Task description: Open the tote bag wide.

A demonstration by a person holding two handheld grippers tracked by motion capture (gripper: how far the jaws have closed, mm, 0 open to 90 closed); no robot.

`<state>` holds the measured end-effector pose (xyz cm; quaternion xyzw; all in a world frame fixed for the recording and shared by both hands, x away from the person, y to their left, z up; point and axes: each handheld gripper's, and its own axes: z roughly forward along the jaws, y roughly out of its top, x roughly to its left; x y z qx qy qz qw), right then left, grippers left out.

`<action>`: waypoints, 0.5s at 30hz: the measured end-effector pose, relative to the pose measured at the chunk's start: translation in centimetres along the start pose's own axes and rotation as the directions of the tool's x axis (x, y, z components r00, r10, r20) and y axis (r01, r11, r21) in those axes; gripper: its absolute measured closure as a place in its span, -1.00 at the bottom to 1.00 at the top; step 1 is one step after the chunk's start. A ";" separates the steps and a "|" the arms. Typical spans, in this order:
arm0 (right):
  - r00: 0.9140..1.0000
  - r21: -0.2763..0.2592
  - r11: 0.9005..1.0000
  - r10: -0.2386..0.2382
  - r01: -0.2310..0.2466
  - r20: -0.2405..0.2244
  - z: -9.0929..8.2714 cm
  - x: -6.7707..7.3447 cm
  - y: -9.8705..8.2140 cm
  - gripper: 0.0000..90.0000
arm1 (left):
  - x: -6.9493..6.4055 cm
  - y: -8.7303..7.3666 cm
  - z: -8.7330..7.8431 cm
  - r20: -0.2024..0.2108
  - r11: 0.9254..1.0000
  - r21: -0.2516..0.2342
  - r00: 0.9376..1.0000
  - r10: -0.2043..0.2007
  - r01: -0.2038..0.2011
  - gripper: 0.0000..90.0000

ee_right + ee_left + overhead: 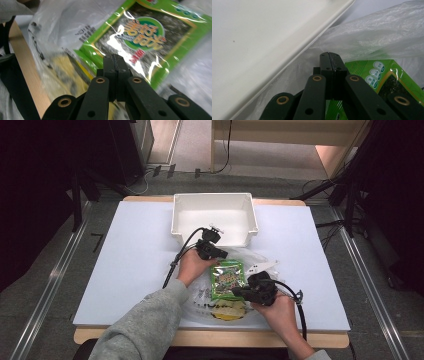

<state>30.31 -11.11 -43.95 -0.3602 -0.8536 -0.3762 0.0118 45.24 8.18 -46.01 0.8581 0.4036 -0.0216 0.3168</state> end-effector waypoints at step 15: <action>0.998 0.042 0.998 -0.036 0.038 -0.046 1.8 1.9 -1.2 1.00 | -0.1 0.1 0.0 -0.006 1.000 -0.002 1.000 -0.010 0.010 1.00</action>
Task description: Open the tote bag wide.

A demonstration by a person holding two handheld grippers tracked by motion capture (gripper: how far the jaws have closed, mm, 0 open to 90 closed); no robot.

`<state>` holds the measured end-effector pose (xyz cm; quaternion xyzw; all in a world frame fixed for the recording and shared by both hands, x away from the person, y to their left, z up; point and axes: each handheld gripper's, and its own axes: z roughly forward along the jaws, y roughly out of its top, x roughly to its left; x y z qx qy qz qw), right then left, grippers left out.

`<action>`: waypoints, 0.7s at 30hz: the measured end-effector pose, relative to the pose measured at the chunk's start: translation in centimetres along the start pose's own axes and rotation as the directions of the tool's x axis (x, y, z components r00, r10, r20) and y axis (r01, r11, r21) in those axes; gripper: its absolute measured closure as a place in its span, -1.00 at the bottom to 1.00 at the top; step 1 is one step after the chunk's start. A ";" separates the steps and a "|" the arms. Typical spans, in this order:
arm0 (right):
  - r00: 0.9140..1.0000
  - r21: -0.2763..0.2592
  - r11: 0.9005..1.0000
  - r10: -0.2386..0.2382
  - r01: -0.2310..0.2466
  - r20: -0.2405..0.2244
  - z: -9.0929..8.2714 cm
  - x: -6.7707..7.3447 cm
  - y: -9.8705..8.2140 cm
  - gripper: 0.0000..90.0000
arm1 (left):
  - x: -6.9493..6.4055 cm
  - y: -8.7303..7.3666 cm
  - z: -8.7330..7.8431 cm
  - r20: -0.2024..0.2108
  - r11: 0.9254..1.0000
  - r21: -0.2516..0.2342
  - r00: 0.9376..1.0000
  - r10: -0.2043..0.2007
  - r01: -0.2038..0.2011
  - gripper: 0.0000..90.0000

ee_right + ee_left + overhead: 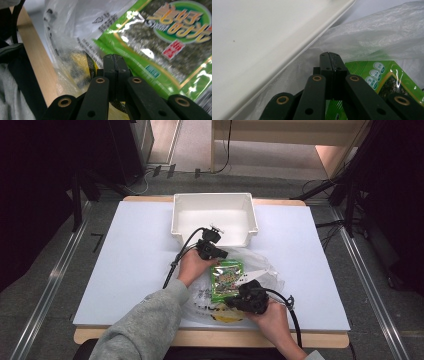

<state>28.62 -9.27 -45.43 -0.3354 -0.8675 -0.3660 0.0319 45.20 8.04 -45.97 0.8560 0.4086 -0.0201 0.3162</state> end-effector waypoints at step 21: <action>0.999 0.044 0.999 -0.021 0.023 -0.031 0.7 1.5 -1.3 1.00 | 0.2 0.2 0.2 -0.025 0.999 -0.028 0.999 -0.027 0.026 1.00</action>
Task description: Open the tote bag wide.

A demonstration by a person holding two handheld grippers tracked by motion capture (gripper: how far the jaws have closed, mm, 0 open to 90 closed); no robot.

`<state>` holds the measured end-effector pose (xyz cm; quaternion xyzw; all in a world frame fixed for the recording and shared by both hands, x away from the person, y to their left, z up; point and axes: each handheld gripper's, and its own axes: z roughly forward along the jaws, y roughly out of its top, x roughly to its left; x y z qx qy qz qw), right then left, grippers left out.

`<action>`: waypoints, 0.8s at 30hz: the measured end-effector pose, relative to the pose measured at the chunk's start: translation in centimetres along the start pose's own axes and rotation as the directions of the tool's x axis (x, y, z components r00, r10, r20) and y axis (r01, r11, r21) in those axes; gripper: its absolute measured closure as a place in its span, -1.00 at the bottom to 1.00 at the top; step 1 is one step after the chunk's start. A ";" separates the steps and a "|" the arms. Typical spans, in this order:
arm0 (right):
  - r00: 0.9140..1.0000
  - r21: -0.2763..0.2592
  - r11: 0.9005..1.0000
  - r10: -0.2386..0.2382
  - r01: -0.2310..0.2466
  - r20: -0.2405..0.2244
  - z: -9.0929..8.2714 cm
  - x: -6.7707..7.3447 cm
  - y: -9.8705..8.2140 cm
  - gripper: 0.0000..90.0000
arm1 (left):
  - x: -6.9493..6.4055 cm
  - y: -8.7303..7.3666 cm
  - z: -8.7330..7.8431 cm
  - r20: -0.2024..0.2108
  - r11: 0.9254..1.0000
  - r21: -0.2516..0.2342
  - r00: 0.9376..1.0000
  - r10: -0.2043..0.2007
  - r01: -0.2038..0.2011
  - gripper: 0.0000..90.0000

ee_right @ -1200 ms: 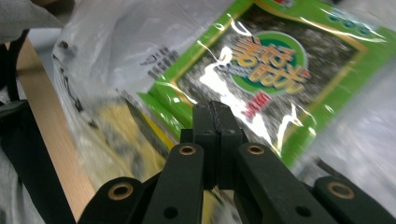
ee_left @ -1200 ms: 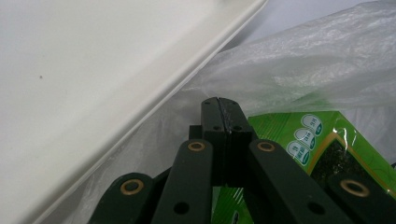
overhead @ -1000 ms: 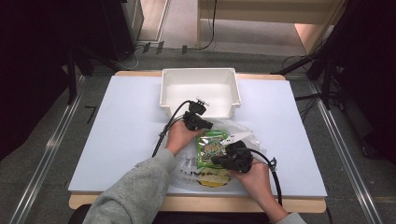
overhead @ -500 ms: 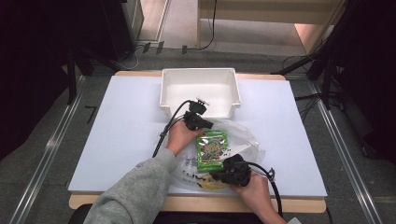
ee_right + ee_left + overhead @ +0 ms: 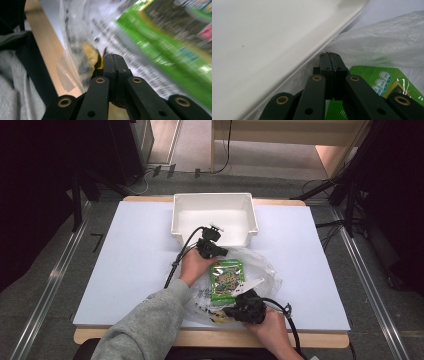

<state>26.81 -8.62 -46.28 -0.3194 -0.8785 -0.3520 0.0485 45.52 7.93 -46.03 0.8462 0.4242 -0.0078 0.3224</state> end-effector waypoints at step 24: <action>0.984 -0.142 0.986 0.113 -0.093 0.140 -5.3 -5.8 7.6 1.00 | -0.7 -0.1 -0.6 0.026 1.000 0.018 1.000 0.017 -0.017 1.00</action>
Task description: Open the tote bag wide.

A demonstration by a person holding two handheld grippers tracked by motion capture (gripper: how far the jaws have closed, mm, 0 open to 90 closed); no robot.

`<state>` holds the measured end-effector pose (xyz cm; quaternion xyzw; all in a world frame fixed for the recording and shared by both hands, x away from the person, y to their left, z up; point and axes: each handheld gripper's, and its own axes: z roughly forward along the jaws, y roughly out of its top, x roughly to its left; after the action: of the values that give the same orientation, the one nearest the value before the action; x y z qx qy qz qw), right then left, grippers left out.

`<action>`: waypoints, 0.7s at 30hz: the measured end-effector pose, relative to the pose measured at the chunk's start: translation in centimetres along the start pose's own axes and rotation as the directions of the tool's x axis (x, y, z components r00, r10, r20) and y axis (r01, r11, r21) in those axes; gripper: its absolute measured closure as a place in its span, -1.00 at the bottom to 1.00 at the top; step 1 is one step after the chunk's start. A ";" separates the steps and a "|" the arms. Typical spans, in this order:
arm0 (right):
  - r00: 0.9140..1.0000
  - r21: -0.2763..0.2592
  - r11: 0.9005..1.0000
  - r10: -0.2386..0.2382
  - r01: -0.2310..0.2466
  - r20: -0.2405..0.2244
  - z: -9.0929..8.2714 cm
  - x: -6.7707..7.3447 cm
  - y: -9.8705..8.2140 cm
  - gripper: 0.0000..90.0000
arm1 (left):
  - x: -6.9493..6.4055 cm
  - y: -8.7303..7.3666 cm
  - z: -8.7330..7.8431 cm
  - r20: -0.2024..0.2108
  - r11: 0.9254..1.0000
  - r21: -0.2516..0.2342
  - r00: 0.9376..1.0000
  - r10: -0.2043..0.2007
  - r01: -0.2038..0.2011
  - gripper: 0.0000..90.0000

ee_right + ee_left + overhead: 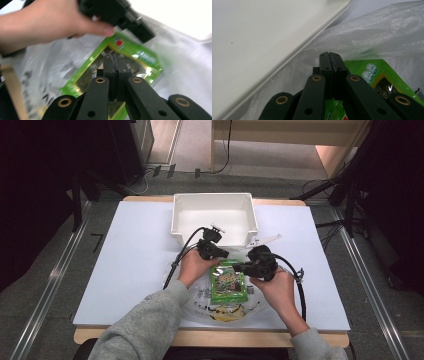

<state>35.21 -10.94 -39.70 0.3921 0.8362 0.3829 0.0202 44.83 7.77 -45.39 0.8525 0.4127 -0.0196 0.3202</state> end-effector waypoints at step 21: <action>0.986 0.020 0.996 0.085 -0.089 0.142 4.6 -4.2 1.3 1.00 | 0.1 -1.5 -1.8 -0.006 1.000 -0.019 1.000 -0.010 0.010 1.00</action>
<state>40.49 -10.35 -43.26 0.4546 0.8198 0.3435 0.0575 43.40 9.50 -44.81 0.8473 0.4181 -0.0145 0.3271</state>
